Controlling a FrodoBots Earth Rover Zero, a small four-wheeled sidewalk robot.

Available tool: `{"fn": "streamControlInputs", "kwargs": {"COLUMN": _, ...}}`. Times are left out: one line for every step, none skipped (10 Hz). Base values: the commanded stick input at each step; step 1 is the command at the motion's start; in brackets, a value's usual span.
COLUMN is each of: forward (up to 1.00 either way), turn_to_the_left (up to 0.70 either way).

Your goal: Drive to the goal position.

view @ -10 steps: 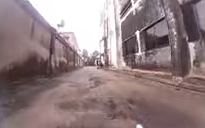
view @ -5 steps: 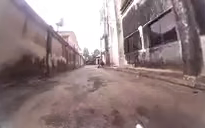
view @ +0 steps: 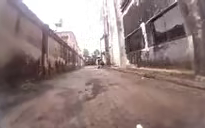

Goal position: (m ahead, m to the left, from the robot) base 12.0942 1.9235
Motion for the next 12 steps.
{"fn": "streamControlInputs", "kwargs": {"forward": 0.85, "turn_to_the_left": 0.00}}
{"fn": "streamControlInputs", "kwargs": {"forward": 0.85, "turn_to_the_left": 0.00}}
{"fn": "streamControlInputs", "kwargs": {"forward": 0.85, "turn_to_the_left": 0.00}}
{"fn": "streamControlInputs", "kwargs": {"forward": 0.85, "turn_to_the_left": 0.00}}
{"fn": "streamControlInputs", "kwargs": {"forward": 0.85, "turn_to_the_left": 0.00}}
{"fn": "streamControlInputs", "kwargs": {"forward": 0.85, "turn_to_the_left": 0.00}}
{"fn": "streamControlInputs", "kwargs": {"forward": 0.85, "turn_to_the_left": 0.00}}
{"fn": "streamControlInputs", "kwargs": {"forward": 0.85, "turn_to_the_left": 0.00}}
{"fn": "streamControlInputs", "kwargs": {"forward": 0.85, "turn_to_the_left": 0.00}}
{"fn": "streamControlInputs", "kwargs": {"forward": 0.85, "turn_to_the_left": 0.00}}
{"fn": "streamControlInputs", "kwargs": {"forward": 0.85, "turn_to_the_left": 0.00}}
{"fn": "streamControlInputs", "kwargs": {"forward": 0.85, "turn_to_the_left": 0.00}}
